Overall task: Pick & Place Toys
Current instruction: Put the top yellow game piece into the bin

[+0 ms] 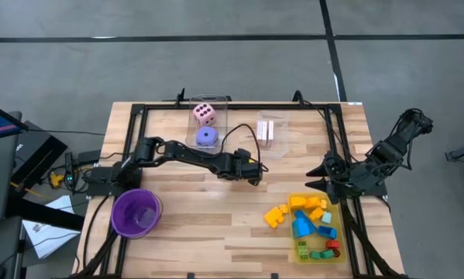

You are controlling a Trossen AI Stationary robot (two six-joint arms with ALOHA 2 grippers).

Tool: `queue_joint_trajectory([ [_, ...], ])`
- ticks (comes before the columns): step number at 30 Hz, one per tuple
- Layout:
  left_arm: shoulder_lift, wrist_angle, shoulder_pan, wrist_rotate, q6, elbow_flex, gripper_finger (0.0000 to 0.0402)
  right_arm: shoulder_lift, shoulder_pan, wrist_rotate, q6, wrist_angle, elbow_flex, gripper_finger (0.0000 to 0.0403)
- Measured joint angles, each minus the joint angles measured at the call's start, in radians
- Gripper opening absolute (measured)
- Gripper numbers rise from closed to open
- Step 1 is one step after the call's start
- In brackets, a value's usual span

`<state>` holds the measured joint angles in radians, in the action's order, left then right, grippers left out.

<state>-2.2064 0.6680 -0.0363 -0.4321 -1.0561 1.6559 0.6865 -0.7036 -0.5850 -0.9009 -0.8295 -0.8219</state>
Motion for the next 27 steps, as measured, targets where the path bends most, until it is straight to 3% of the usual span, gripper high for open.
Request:
queue_joint_trajectory([
  [16,-0.047,-0.028,0.006,0.012,-0.083,0.001,0.0371,0.0,0.0,0.0,0.002,0.0,0.0,0.0194],
  [27,-0.048,-0.027,0.004,0.022,-0.086,0.0,0.0277,0.0,-0.001,0.004,0.003,0.0,0.0,0.0194],
])
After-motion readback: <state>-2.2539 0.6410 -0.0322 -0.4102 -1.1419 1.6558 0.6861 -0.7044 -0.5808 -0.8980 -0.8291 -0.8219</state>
